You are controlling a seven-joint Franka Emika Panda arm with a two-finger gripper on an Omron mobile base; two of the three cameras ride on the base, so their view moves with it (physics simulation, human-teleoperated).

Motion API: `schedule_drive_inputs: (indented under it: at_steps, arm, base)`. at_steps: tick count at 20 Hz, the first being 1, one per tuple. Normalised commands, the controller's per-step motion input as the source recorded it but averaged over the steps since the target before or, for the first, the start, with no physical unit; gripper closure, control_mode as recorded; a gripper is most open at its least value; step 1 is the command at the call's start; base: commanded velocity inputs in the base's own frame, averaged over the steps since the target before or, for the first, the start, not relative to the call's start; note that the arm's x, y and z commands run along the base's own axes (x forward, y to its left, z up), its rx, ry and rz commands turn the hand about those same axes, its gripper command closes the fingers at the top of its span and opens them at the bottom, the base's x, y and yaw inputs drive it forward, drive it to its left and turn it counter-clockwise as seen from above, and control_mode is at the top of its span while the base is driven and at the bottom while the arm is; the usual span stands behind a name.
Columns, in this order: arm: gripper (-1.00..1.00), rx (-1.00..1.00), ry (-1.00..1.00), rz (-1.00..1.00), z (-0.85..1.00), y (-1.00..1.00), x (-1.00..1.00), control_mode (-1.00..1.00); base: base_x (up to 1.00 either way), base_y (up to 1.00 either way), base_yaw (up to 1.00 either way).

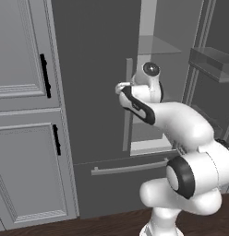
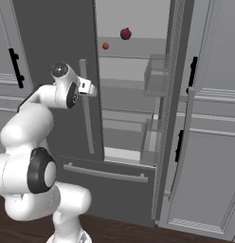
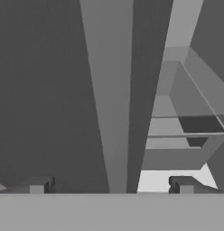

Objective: Take the strawberry from the fridge and place it on top of the pancake, located on the dining counter.

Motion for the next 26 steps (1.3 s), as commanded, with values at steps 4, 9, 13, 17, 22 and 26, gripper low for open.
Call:
schedule_drive_inputs:
  at_steps: [4,9,13,17,22,26]
  arm:
    - [-1.0,0.0,0.0,0.0,-0.17,-0.02,0.57,-1.0]
    - [-1.0,0.0,0.0,0.0,-0.22,0.0,0.55,-1.0]
    - [-1.0,0.0,0.0,0.0,-0.23,0.0,0.59,-1.0]
    - [-1.0,0.0,0.0,0.0,-0.26,0.0,0.53,-1.0]
    - [-1.0,0.0,-0.01,0.0,-0.3,0.0,0.46,-1.0]
    - [-1.0,0.0,0.0,0.0,-0.33,0.0,0.56,-1.0]
  base:
    - [0.0,0.0,0.0]
    - [0.0,0.0,0.0]
    - [0.0,0.0,0.0]
    - [0.0,0.0,0.0]
    - [0.0,0.0,0.0]
    - [0.0,0.0,0.0]
